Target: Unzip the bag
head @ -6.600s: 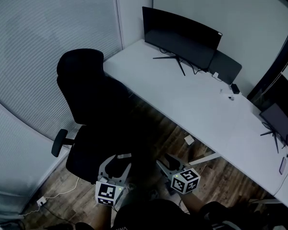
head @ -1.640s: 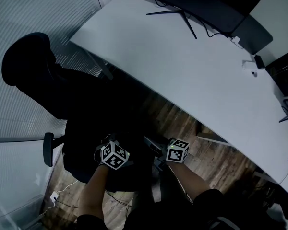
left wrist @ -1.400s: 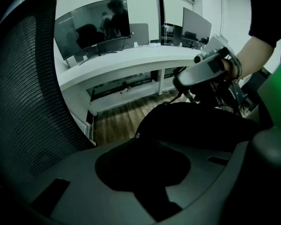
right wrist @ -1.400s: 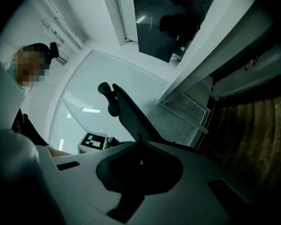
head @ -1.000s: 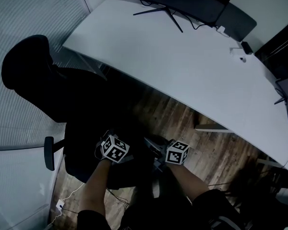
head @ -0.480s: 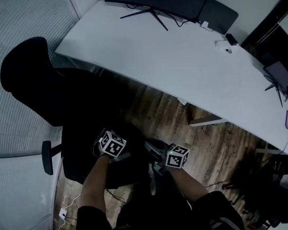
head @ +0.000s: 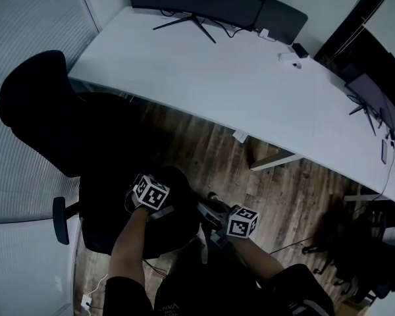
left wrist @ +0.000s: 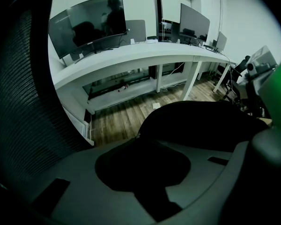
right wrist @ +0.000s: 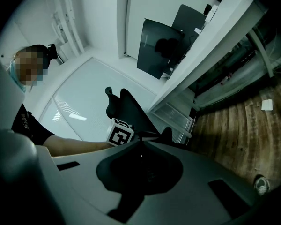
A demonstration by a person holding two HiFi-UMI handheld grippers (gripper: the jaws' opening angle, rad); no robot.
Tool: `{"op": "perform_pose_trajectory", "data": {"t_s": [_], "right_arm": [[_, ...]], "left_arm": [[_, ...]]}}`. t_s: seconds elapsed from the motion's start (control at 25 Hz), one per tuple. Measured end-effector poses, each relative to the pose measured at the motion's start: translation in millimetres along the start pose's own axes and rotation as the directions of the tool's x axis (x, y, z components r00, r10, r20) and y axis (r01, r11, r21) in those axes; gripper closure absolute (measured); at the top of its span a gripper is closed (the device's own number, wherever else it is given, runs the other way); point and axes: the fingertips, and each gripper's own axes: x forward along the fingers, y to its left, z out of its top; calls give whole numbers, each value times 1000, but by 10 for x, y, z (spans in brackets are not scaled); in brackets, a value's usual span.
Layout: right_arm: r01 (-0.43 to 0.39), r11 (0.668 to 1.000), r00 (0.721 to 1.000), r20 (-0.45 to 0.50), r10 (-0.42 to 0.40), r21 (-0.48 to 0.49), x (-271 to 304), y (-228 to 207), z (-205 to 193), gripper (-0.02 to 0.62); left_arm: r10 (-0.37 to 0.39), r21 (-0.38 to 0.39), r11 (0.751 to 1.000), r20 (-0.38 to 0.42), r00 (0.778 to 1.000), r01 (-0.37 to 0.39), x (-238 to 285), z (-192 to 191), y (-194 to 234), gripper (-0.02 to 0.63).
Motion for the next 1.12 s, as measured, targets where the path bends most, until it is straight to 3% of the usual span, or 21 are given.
{"op": "perform_pose_trajectory", "data": {"t_s": [0.6,1.12], "right_arm": [[26,1000,999,33,-26,8,-399,311,-326,549],[29,999,1000,-4,-29,-29,-619,553,-590,549]], "left_arm": [[2,11,1000,-11,1000,-2,20,-2,-74,520],[19,24,1000,-20,1000,-18,27,-34,-125,521]]}}
